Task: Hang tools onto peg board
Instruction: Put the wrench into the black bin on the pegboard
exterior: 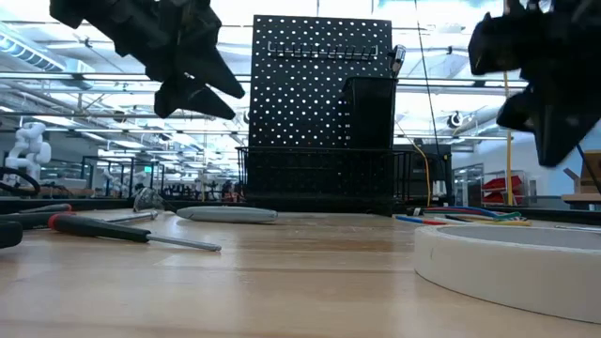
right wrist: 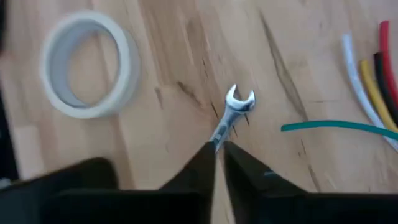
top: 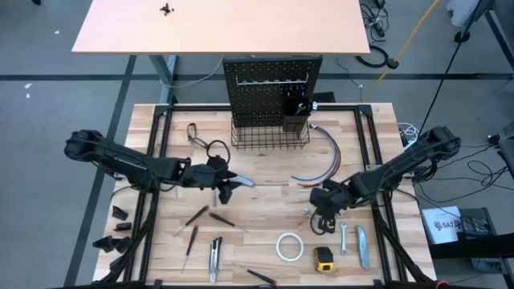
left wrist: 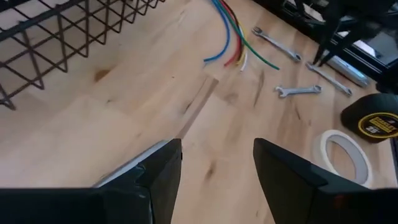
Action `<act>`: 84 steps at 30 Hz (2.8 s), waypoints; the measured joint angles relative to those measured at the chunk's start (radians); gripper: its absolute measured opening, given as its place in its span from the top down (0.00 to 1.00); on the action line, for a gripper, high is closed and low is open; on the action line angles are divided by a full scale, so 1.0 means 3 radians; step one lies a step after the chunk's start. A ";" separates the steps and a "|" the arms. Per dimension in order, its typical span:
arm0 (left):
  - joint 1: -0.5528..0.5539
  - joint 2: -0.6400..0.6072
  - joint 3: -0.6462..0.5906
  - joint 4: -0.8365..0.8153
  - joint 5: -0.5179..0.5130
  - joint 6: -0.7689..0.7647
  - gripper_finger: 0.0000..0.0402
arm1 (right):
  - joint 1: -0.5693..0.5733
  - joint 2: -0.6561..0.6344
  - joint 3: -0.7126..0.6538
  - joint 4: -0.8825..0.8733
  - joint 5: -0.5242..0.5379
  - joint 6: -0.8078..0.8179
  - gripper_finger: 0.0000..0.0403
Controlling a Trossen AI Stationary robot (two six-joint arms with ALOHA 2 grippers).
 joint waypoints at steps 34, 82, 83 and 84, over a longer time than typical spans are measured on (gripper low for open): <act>-0.0071 0.0082 0.0004 -0.0023 0.0315 -0.0024 0.49 | 0.0009 0.0679 -0.0195 0.0633 -0.0187 0.0169 1.00; -0.0201 0.1028 0.0668 0.0729 0.0583 0.0759 0.60 | -0.0225 0.1181 0.0335 0.0494 0.0480 0.0163 1.00; -0.0208 0.1028 0.0668 0.0734 0.0584 0.0756 0.60 | -0.0225 0.1198 0.0336 0.0506 0.0473 0.0170 1.00; -0.0221 0.1028 0.0668 0.0732 0.0584 0.0736 0.60 | -0.0225 0.1207 0.0343 0.0508 0.0462 0.0176 1.00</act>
